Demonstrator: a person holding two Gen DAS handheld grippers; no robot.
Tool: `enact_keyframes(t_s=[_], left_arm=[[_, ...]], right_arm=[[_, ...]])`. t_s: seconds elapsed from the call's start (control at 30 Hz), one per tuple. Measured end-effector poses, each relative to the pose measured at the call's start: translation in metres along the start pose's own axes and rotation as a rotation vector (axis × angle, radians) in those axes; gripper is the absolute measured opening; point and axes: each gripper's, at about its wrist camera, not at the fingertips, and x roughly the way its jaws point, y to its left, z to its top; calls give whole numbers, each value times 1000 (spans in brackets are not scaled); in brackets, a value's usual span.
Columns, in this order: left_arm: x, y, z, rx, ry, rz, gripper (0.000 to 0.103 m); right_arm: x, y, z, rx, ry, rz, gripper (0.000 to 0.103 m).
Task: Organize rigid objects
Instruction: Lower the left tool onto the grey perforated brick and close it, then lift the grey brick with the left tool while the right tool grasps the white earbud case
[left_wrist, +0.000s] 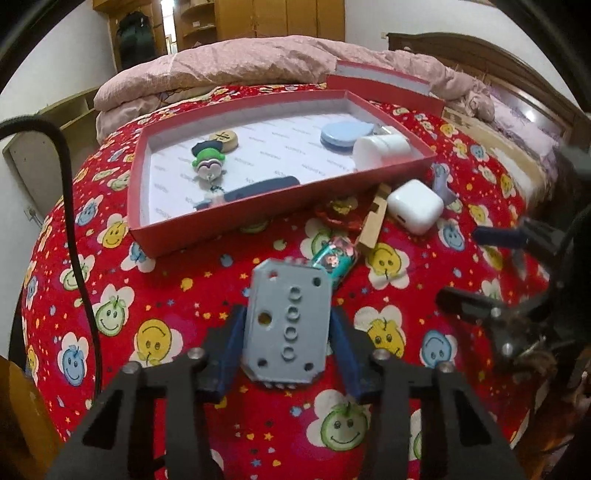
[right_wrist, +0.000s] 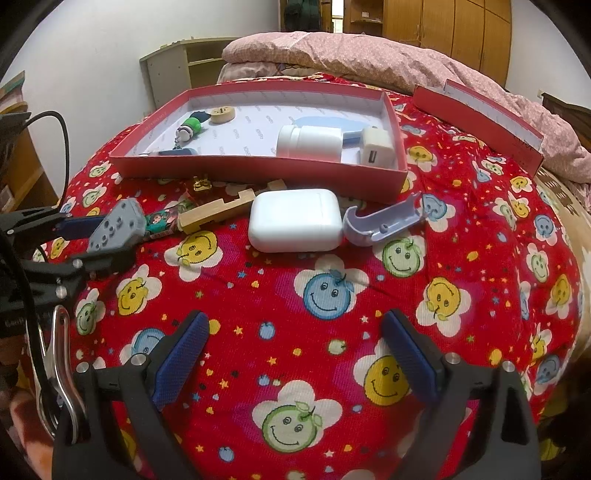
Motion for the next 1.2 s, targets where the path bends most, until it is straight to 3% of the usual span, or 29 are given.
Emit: enact_keyframes(t_s=[0.23, 0.5, 0.73, 1.03, 1.2], left_arm=[[-14, 28, 0, -115, -32, 18, 46], [-6, 59, -6, -209, 1, 82, 47], [-6, 57, -9, -199, -19, 100, 47], [-5, 57, -8, -204, -22, 91, 47], [-5, 59, -7, -222, -23, 86, 47]], right_arm=[[-3, -4, 8, 52, -16, 44, 93], [7, -6, 24, 44, -21, 2, 93], [8, -2, 42, 3, -67, -47, 93], [27, 1, 51, 3, -64, -77, 92], [25, 1, 48, -4, -79, -109, 78]])
